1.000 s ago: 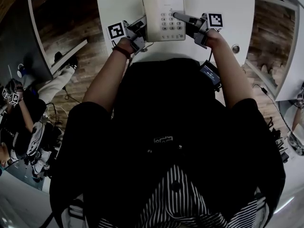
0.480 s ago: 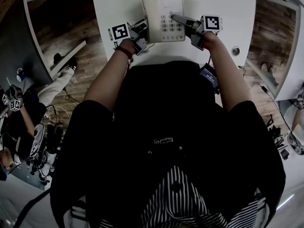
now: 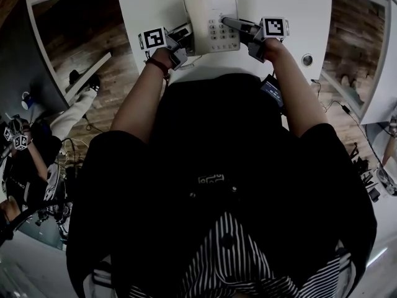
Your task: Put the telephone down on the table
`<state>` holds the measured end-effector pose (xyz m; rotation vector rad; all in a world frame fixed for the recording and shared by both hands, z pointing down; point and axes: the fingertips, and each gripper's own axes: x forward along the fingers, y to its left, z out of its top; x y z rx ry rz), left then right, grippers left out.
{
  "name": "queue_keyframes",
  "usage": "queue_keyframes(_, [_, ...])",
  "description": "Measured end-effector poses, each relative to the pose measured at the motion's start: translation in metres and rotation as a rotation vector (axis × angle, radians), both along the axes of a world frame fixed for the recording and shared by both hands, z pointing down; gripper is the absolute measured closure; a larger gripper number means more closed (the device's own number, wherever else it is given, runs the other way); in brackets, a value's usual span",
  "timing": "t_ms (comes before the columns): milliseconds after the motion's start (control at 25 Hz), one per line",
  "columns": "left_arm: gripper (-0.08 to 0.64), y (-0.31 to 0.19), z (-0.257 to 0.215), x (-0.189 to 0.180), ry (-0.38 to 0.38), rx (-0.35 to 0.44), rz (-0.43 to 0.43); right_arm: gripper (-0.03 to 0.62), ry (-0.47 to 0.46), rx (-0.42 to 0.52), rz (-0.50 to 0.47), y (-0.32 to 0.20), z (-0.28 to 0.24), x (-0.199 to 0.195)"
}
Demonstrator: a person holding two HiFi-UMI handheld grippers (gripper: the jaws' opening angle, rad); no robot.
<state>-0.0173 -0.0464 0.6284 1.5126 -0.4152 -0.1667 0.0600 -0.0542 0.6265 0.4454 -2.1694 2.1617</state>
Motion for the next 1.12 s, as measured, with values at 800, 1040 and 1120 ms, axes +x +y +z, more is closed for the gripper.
queue_keyframes(800, [0.311,0.006,0.013,-0.013,-0.123,-0.086,-0.004,0.347,0.247,0.066,-0.049,-0.001,0.017,0.028])
queue_keyframes(1040, [0.304,0.015,0.022,-0.036,-0.172,-0.214,-0.057,0.347,0.240,0.074,-0.035,-0.002,0.014,0.028])
queue_keyframes(1120, [0.304,0.016,0.023,-0.045,-0.170,-0.244,-0.074,0.347,0.237,0.081,-0.028,-0.006,0.010,0.026])
